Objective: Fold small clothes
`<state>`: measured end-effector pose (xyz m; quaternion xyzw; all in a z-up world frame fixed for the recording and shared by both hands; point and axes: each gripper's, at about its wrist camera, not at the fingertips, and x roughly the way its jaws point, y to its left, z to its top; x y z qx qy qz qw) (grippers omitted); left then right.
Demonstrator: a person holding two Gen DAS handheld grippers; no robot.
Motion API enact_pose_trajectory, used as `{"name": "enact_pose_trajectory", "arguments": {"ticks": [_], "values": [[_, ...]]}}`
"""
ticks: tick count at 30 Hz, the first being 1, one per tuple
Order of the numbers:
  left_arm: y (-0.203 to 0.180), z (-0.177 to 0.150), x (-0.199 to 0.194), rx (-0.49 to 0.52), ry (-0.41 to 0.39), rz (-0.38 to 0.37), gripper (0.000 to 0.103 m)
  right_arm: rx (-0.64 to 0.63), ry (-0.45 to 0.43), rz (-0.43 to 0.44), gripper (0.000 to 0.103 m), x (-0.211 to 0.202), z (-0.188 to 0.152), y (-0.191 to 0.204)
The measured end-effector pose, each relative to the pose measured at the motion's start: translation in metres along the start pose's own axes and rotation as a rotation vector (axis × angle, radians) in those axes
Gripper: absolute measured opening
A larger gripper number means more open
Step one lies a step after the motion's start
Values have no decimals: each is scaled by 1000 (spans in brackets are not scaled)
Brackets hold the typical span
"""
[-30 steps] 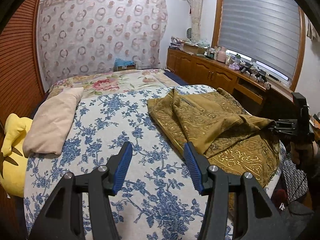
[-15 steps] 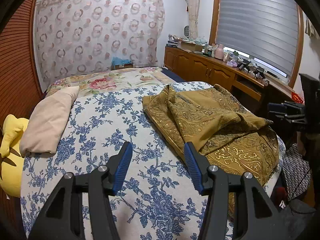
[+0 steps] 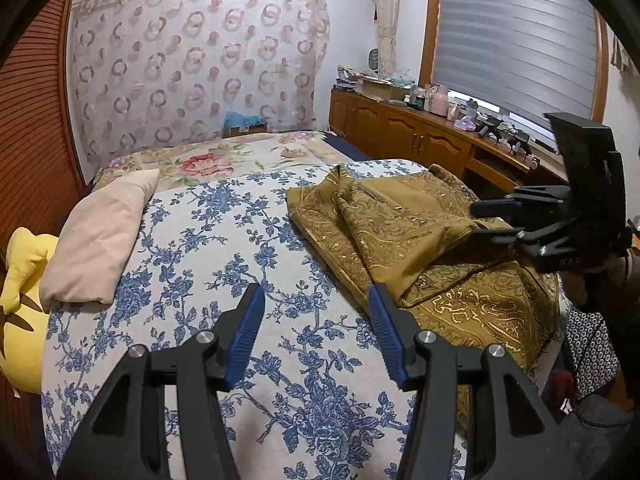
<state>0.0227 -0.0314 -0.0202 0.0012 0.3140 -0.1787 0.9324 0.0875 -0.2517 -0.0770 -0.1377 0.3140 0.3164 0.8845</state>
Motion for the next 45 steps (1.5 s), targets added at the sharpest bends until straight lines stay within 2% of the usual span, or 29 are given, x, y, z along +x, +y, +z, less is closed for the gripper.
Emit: {"name": "enact_pose_trajectory", "arguments": {"ticks": [5,7,14,16,17,18,21,25,29,30,31,32,36,38,45], "values": [[8,-5,-4,-15,-1,10,53,-78,45,57,55,29,13,27],[12,-6,-6,-23,-1,15,53,-90,74,115,54,40,16,34],[22,-13,-7,-43,10,18,53,-144,156,173,43,67,19,51],[23,-14,-7,-45,10,17,53,-160,179,164,38,76,18,55],[23,-14,-7,-46,11,17,53,-164,184,167,28,77,18,57],[24,-14,-7,-47,11,17,53,-167,182,171,13,77,18,58],[26,-15,-7,-50,12,17,53,-169,164,179,6,74,22,62],[26,-16,-8,-56,12,18,53,-120,122,219,5,66,33,64],[26,-16,-9,-55,13,17,53,-54,69,261,7,58,43,57],[26,-15,-8,-55,13,17,53,-43,59,283,17,55,45,56],[27,-16,-9,-54,13,16,53,-45,49,267,24,52,46,55],[27,-16,-9,-53,14,14,53,-56,46,230,40,50,46,55],[24,-16,-6,-50,16,8,53,-84,64,188,52,49,41,53],[23,-17,-5,-49,19,5,53,-96,87,166,54,53,36,53],[18,-16,-1,-43,28,0,53,-114,154,176,54,67,20,58]]}}
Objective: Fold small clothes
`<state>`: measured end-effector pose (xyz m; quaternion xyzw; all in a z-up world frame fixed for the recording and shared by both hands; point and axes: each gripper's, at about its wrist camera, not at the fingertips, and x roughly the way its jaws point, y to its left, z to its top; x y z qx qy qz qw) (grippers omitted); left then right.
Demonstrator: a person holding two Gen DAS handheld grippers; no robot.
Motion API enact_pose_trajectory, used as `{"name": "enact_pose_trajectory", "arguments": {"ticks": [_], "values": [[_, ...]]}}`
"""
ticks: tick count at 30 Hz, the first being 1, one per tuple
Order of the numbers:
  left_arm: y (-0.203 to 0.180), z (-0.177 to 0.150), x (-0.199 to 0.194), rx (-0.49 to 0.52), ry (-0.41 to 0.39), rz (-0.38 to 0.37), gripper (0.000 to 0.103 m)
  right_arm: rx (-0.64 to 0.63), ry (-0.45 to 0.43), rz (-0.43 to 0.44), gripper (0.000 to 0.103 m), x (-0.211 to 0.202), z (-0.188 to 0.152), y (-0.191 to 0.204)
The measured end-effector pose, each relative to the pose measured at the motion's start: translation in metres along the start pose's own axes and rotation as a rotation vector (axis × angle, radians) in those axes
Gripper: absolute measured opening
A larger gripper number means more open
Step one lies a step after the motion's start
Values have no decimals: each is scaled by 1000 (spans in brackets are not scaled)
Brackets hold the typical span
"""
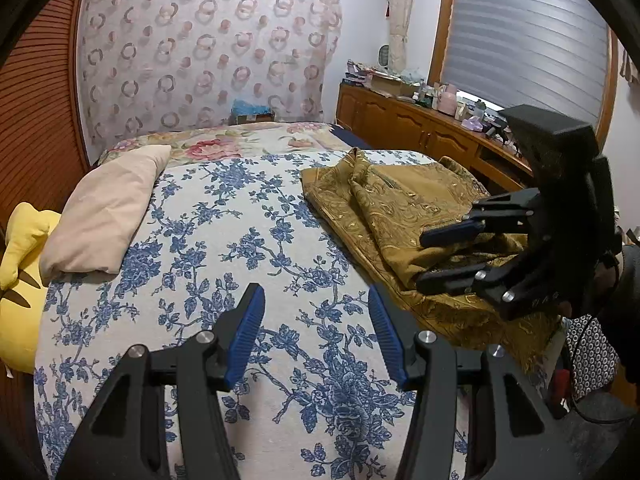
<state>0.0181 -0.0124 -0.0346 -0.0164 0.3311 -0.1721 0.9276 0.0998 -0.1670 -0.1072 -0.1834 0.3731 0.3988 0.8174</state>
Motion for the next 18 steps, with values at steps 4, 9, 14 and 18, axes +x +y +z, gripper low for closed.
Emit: {"name": "enact_pose_trajectory", "arguments": {"ticks": [4,9,14,18], "values": [[-1,0,0,-1,1,-2,53,-27,43,-22,54,12,-4,3],[-3,-1,2,0,4,-8,53,-53,38,-77,6,11,-7,-4],[-6,-2,3,0,7,-16,53,13,-81,-179,5,-32,6,-44],[-8,-2,4,3,9,-23,53,93,-145,-308,4,-66,18,-95]]}}
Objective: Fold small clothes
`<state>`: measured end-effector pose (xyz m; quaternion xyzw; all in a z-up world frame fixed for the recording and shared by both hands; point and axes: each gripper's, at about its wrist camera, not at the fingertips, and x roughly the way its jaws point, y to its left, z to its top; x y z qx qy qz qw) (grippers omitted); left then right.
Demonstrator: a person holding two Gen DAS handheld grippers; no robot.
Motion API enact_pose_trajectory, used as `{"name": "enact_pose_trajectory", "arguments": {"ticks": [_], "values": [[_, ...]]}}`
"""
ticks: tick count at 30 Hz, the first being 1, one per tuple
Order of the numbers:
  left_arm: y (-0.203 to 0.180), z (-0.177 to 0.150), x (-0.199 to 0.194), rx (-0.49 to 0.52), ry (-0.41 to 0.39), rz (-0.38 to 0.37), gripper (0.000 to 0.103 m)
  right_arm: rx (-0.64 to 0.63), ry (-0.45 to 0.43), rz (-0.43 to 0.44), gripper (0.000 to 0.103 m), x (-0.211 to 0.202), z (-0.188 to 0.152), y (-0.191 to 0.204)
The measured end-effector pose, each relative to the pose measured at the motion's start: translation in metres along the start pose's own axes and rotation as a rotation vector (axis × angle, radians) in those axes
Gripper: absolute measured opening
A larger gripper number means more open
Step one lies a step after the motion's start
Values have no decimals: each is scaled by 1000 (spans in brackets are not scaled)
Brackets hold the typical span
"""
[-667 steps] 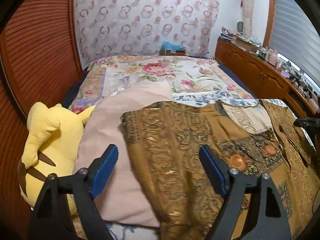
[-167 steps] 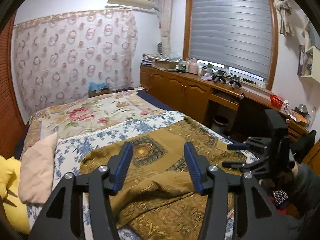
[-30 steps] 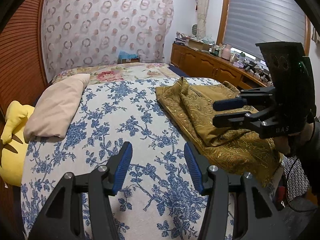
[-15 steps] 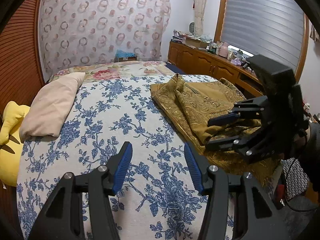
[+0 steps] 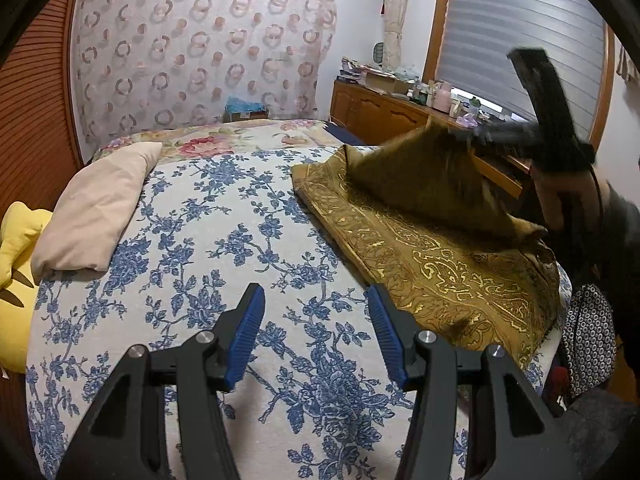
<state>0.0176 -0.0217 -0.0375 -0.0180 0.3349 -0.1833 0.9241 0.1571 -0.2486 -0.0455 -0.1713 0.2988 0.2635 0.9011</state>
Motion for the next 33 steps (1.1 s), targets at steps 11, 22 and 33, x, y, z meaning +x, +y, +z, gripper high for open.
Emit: {"name": "enact_pose_trajectory", "arguments": {"ticks": [11,22,33], "values": [[-13,0,9,26,28,-22,53,83,119,-261,4,47,12,-109],[-22,-2,15,33,44,-44,53,233,168,-344,28,50,-12,-145],[-46,-7,17,44,56,-94,53,218,121,-148,31,-38,-85,-64]]}}
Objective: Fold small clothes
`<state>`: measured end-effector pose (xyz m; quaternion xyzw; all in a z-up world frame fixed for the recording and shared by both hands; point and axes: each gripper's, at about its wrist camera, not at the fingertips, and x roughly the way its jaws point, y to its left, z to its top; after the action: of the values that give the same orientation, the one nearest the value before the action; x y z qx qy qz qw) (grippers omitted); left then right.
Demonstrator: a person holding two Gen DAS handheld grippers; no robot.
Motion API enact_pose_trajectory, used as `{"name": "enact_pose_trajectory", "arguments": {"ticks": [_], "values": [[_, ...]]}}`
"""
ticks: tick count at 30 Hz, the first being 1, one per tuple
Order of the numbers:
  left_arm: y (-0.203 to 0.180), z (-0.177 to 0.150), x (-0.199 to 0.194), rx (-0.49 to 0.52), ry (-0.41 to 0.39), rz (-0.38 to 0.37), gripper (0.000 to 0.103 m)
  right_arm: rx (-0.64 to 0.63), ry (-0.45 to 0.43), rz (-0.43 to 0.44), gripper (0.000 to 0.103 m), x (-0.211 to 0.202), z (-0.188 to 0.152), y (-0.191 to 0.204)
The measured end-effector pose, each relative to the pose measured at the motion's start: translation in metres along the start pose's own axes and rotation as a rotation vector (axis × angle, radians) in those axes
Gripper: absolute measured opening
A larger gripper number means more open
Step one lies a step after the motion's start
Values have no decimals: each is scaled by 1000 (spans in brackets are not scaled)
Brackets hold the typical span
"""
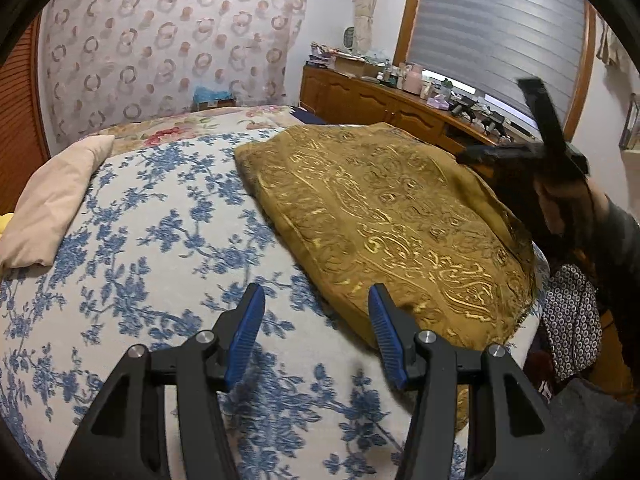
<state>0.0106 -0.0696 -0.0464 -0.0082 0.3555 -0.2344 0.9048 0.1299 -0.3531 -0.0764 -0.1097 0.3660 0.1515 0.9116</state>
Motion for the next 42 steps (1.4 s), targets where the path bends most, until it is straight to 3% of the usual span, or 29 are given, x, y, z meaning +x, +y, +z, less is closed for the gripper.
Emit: {"name": "enact_pose_trajectory", "arguments": {"ticks": [3,8,14,20,22,23,24,29,35,40,42], "values": [[-6,-2,2,11,9,-4,53,-12,14,13,32,-15,-30,13],[-12,-3,6,18,19,-10,53,1,28,21,34,-26,-52,18],[-20,-5,8,5,48,-33,53,11,55,-28,36,-27,-76,16],[-26,-9,7,-12,64,-24,53,38,60,25,36,-26,-92,15],[-28,-14,9,-21,89,-34,53,41,58,50,25,-27,-96,15],[-29,-16,9,-20,95,-38,53,40,55,60,11,-28,-97,15],[-31,-19,9,-16,103,-41,53,39,51,66,6,-30,-98,15],[-37,-24,11,-2,130,-46,53,71,-20,60,3,-48,-101,10],[-44,-29,10,13,142,-61,53,100,4,57,3,-50,-108,2],[-49,-31,8,27,153,-82,34,98,20,46,3,-42,-104,4],[-51,-32,8,25,164,-106,15,92,20,35,3,-42,-103,6]]}}
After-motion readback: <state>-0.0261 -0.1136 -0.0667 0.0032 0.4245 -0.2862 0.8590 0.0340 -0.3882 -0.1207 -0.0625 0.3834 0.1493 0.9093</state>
